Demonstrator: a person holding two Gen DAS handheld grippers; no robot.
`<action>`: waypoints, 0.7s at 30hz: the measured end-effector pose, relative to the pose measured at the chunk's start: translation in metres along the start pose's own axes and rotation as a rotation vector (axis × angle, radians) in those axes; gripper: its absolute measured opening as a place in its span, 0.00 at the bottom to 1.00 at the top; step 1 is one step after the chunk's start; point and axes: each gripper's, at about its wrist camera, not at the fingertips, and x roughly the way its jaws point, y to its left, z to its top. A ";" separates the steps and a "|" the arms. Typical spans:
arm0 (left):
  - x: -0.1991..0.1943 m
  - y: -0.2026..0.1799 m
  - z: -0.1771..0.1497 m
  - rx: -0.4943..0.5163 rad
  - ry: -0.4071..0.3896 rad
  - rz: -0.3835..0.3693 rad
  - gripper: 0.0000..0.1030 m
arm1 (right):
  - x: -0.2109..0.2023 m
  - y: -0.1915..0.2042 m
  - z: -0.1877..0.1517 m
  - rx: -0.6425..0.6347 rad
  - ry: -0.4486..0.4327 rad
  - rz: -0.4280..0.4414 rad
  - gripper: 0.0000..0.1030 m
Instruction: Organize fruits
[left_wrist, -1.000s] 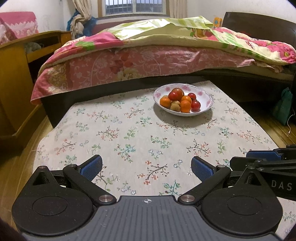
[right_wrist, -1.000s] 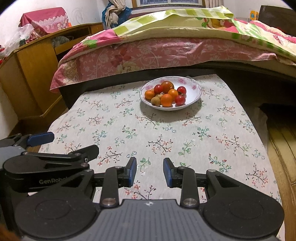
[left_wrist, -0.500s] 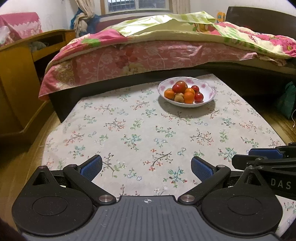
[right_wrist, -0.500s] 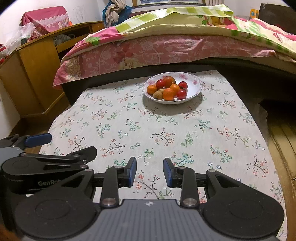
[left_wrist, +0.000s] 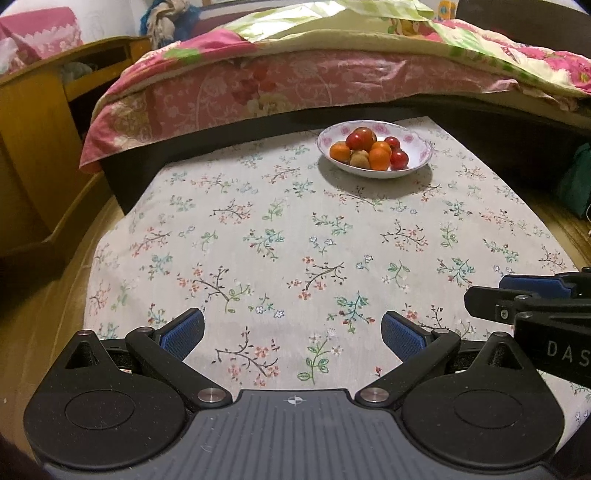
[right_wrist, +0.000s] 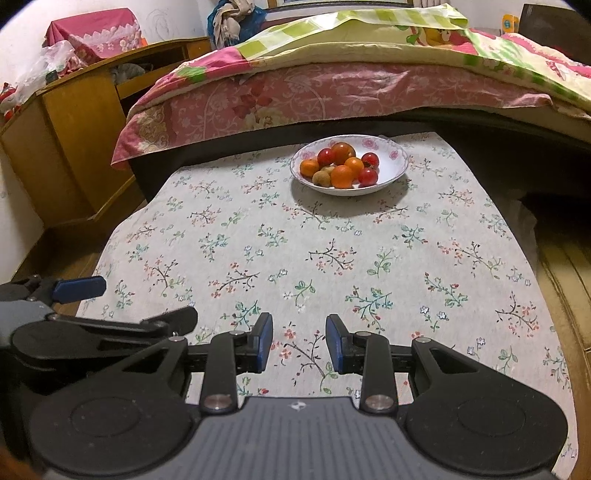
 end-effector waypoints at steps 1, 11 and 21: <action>0.000 0.000 0.000 -0.001 -0.002 -0.001 1.00 | 0.000 0.000 -0.001 0.000 0.000 0.001 0.31; 0.001 0.002 0.000 -0.021 0.000 -0.005 1.00 | 0.000 0.000 -0.002 0.001 0.006 0.000 0.31; 0.002 0.002 0.000 -0.023 0.005 -0.006 1.00 | 0.003 0.001 -0.005 -0.001 0.018 -0.008 0.31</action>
